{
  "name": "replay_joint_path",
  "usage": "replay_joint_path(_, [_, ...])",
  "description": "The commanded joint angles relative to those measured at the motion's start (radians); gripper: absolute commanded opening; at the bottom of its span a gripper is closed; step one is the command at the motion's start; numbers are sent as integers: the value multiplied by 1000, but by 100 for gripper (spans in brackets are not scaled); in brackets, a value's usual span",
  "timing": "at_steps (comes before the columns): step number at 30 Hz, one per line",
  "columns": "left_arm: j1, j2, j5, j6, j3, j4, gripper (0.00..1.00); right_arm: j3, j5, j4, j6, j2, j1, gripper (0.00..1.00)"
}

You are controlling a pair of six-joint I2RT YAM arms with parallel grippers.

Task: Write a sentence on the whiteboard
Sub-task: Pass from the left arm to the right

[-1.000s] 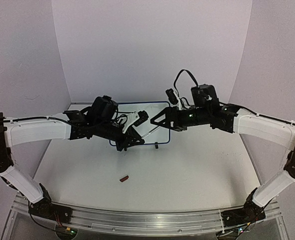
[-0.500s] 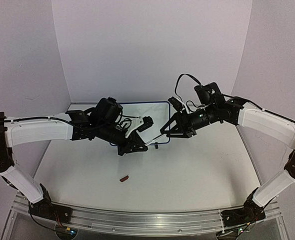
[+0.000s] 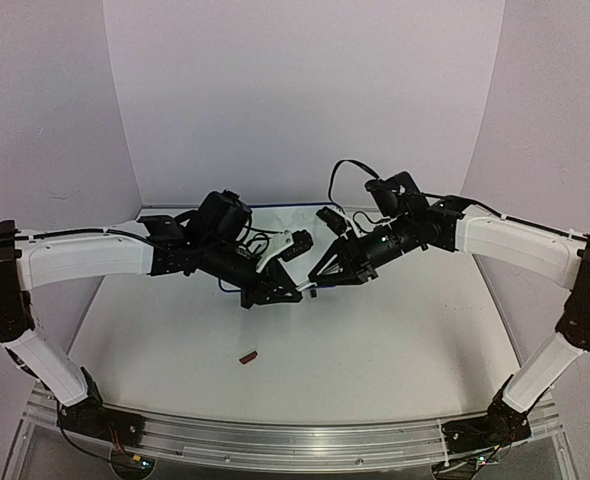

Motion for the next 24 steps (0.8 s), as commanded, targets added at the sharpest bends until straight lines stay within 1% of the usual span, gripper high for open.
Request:
replay_joint_path(1, [-6,10,22,-1,52,-12,0,40,-18,36,-4,12,8,28])
replay_joint_path(10, [-11,18,15,-6,55,-16,0,31,-28,46,1,15,11,22])
replay_joint_path(24, [-11,30,9,3,79,-40,0,11,-26,43,-15,26,18,21])
